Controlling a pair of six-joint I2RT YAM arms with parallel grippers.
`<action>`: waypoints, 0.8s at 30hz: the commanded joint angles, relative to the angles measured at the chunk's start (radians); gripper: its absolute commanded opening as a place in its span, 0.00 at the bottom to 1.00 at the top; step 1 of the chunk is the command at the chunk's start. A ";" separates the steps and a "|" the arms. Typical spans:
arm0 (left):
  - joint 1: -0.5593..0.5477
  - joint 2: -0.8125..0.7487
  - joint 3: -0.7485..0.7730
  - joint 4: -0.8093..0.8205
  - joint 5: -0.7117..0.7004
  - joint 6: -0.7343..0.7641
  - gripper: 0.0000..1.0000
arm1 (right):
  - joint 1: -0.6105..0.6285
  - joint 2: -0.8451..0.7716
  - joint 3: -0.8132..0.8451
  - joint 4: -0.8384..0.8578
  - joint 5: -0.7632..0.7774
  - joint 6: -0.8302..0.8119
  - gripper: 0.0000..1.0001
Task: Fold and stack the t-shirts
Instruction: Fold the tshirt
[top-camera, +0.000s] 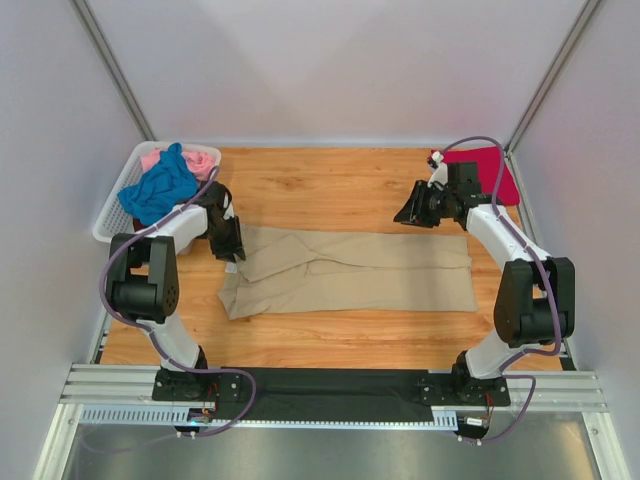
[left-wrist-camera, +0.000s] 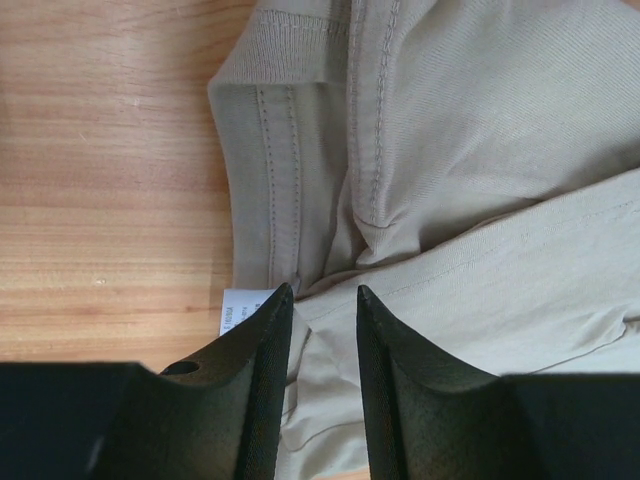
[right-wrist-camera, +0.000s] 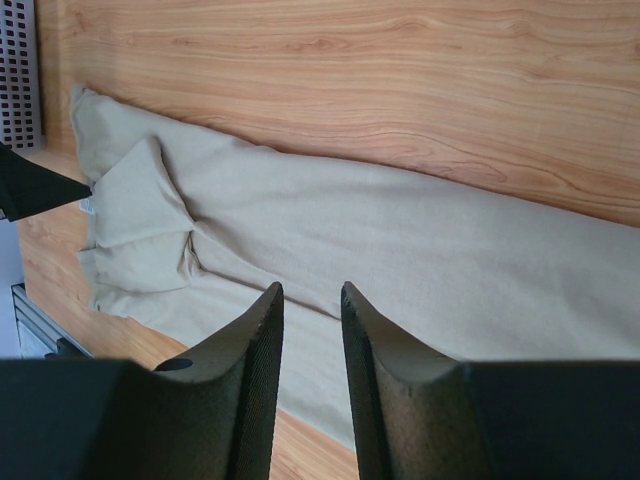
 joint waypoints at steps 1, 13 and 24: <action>0.003 0.004 0.039 0.002 0.009 0.004 0.39 | -0.001 -0.043 0.031 0.014 0.003 -0.007 0.31; 0.003 0.021 0.030 0.002 0.020 -0.004 0.31 | -0.001 -0.053 0.027 0.015 0.003 0.000 0.30; -0.015 -0.066 0.061 -0.058 0.037 0.030 0.00 | 0.001 -0.071 0.024 0.006 0.009 0.003 0.30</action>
